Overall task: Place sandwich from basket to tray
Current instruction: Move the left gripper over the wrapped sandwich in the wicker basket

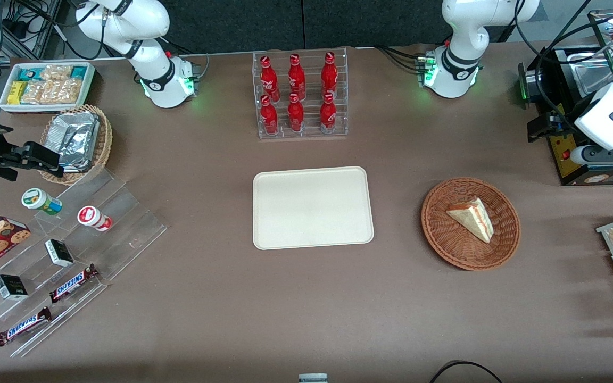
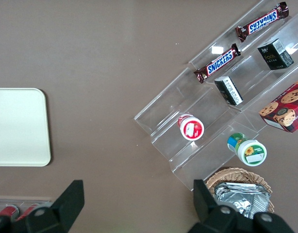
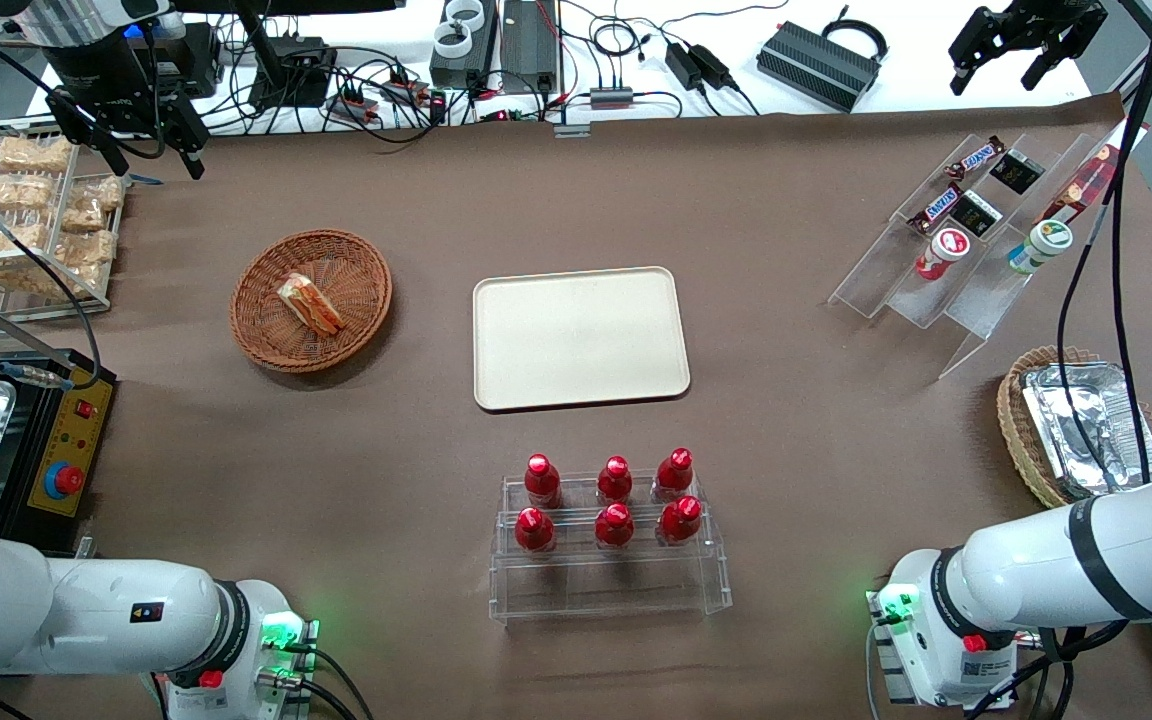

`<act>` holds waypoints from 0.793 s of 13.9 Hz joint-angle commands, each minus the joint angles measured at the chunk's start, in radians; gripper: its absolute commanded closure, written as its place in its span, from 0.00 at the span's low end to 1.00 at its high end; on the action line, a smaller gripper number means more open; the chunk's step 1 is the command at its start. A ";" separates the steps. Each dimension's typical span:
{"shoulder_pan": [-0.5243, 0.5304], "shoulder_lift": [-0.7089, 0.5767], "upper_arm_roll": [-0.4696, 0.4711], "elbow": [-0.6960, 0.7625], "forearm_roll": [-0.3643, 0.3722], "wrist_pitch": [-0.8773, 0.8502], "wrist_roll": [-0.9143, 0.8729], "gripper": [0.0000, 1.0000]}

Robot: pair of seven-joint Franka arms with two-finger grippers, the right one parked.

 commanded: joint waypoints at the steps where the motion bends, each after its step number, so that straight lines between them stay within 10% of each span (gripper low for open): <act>1: -0.005 0.018 0.001 0.042 0.008 -0.017 0.030 0.00; 11: 0.024 0.072 0.009 -0.104 0.007 0.200 -0.024 0.00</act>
